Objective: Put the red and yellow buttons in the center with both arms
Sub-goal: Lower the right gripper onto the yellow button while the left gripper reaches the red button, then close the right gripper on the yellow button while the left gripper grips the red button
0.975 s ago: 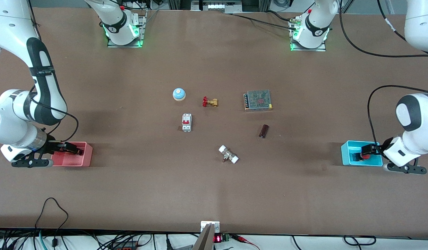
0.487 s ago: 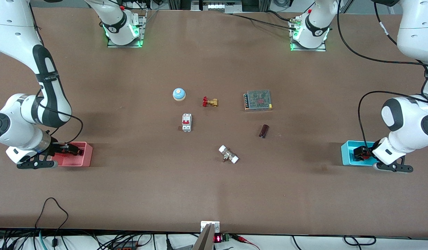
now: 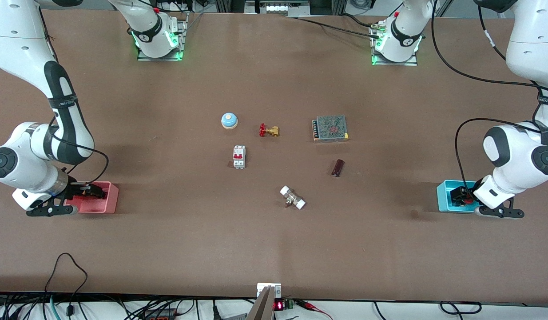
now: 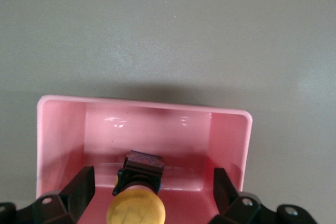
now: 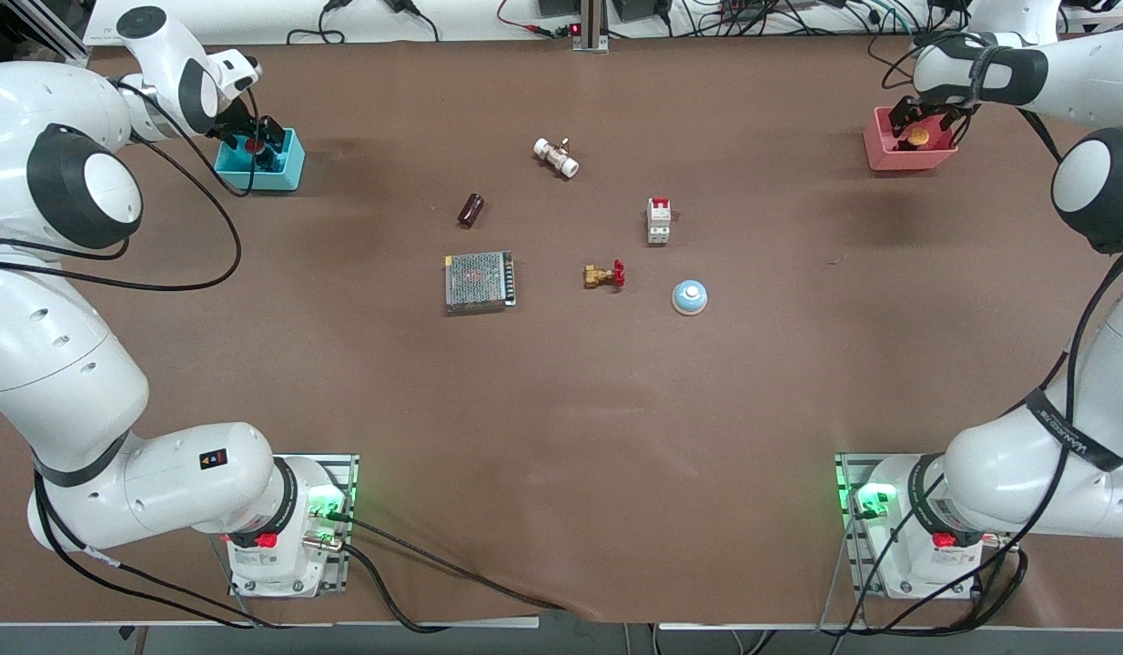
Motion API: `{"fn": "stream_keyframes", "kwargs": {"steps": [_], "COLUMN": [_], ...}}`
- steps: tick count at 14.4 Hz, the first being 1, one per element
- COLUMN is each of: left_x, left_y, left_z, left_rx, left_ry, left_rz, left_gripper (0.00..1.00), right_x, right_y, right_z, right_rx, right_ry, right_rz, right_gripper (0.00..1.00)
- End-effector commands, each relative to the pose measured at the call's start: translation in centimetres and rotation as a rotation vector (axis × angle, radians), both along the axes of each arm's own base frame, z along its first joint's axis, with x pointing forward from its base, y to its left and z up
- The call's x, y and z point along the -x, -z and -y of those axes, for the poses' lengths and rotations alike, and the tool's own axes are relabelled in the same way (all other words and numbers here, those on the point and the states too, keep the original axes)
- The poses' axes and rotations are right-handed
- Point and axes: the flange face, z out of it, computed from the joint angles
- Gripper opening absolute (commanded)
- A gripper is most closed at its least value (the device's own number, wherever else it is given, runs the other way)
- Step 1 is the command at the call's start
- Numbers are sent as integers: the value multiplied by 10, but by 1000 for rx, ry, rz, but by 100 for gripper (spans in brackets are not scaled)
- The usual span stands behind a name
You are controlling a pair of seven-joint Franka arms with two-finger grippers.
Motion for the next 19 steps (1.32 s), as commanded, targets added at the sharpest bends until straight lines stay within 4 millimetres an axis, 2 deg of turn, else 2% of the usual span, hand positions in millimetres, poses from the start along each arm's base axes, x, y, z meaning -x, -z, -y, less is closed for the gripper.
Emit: {"fn": "stream_keyframes", "kwargs": {"steps": [1, 6, 7, 10, 14, 15, 19], "left_x": [1, 1, 1, 1, 0, -1, -2], "left_y": [8, 11, 11, 10, 11, 11, 2], "left_z": [-2, -2, -2, -4, -6, -6, -7], "left_rx": [5, 6, 7, 6, 5, 5, 1], "left_ry": [15, 14, 13, 10, 10, 10, 7], "left_rz": [5, 2, 2, 4, 5, 5, 13], "left_gripper": [100, 94, 88, 59, 34, 31, 30], "right_x": [0, 1, 2, 5, 6, 6, 7], "right_y": [-1, 3, 5, 10, 12, 12, 12], "right_z": [0, -2, -2, -4, -8, -9, -10], "right_rx": [8, 4, 3, -2, -8, -8, -13], "right_ry": [-56, -63, -62, -61, -61, -65, -66], "right_rz": [-14, -27, -35, -62, -68, -69, -85], "right_gripper": [100, 100, 100, 100, 99, 89, 47]}}
